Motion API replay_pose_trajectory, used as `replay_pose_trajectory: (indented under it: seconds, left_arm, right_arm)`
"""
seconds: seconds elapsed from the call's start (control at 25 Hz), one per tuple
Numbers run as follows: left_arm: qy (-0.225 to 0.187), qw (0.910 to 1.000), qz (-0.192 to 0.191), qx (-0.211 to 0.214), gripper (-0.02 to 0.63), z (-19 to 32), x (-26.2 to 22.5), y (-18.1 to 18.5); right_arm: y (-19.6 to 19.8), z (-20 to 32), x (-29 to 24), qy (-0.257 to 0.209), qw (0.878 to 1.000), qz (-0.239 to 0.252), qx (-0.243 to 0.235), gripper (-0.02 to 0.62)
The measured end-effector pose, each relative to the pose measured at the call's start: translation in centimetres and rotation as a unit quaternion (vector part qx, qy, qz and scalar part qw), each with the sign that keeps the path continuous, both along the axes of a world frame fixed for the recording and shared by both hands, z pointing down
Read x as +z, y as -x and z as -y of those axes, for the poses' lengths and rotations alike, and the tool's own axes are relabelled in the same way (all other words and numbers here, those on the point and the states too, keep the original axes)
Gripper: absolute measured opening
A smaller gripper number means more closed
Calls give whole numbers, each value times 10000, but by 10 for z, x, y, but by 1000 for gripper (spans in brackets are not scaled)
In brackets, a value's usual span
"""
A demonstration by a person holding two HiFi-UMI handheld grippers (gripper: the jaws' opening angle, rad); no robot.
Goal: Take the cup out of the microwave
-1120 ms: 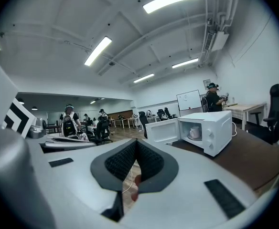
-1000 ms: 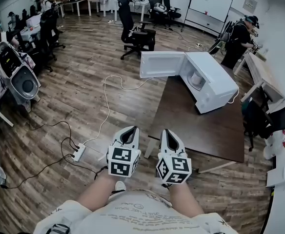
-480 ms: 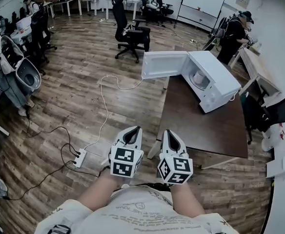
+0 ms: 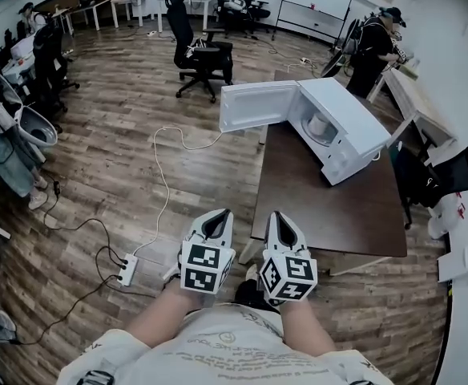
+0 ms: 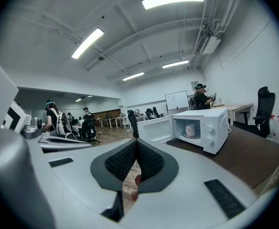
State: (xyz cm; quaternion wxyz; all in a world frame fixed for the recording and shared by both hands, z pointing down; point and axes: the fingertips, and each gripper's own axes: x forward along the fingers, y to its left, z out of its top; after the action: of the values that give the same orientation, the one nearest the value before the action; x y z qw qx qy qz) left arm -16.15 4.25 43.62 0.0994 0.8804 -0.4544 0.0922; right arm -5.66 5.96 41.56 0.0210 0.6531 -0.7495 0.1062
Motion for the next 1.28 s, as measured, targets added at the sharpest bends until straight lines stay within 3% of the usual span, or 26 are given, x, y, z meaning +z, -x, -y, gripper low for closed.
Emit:
replay_pose_trajectory:
  seconds: [0.76,1.28]
  left_arm:
    - [114,9997,197,129,14,149,3,-109]
    - [190,9993,270,186,14,227,5,-199]
  right_arm:
    - [-109,156,0,15,9998,177,96,15]
    - [-201,229,8,104,9994,238,214,15]
